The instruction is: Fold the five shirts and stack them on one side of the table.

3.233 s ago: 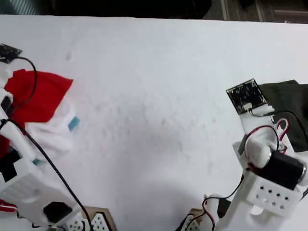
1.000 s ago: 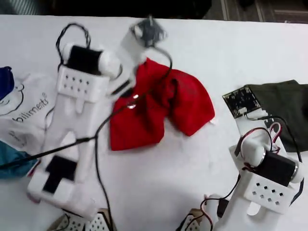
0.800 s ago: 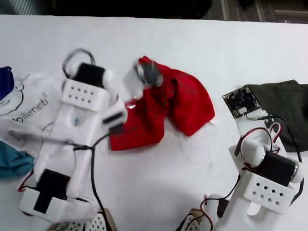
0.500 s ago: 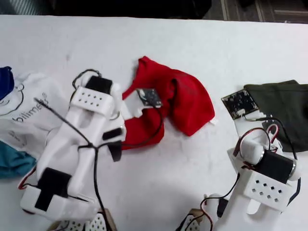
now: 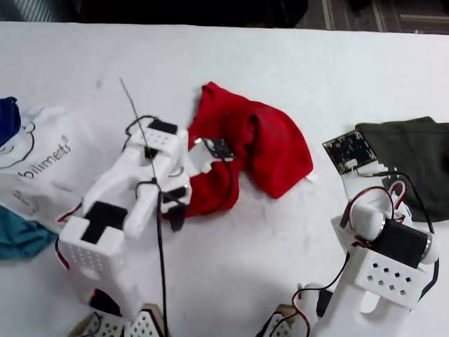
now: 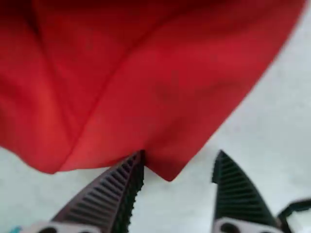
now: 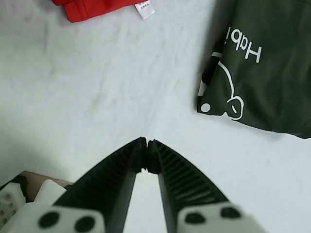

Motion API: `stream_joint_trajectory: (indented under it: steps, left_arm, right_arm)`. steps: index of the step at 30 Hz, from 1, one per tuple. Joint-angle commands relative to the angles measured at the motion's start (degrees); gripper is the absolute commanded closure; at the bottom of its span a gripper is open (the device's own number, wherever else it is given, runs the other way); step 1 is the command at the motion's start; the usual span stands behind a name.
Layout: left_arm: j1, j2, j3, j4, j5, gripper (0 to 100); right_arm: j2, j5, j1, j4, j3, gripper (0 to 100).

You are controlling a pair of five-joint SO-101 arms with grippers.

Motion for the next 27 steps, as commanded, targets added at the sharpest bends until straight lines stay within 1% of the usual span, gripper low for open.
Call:
stream_joint_trajectory:
  steps: [1,3,4,6,9,10,13,16,19,22,27]
  left_arm:
    - [0.1,0.0,-0.9,-4.0,1.8,90]
    - [0.1,0.0,-1.9,-4.1,1.2,98]
    - [0.1,0.0,-3.3,-2.8,1.7,98]
    - [-0.5,-1.5,-7.4,2.3,1.7,98]
    - [-2.1,-7.6,-15.2,9.2,1.8,98]
    - [-2.5,-10.2,-18.0,10.9,2.5,98]
    - [-3.3,-17.9,-27.6,13.8,7.6,98]
    - [-3.1,-23.3,-36.9,14.8,12.1,98]
    - [-2.6,-25.5,-46.2,14.7,15.5,98]
    - [-2.6,-25.7,-56.1,14.6,15.9,98]
    - [-2.4,-25.4,-72.4,12.9,15.9,98]
  right_arm:
    - [-0.5,0.4,0.0,-0.7,-0.6,98.1]
    - [-0.5,0.4,0.0,-0.7,-0.6,98.1]
    - [-0.5,0.4,0.0,-0.7,-0.6,98.1]
    - [-0.5,0.4,0.0,-0.7,-0.6,98.1]
    - [-0.5,0.4,0.0,-0.7,-0.6,98.1]
    - [-0.5,0.4,0.0,-0.7,-0.6,98.1]
    - [-0.4,0.4,0.0,-0.7,-0.6,98.1]
    - [0.0,0.5,-0.1,-0.7,-0.6,98.1]
    - [0.0,0.5,-0.1,-0.7,-0.4,98.1]
    - [0.0,0.1,-1.8,-0.7,0.4,98.1]
    - [0.0,0.0,-8.3,-2.5,5.1,98.1]
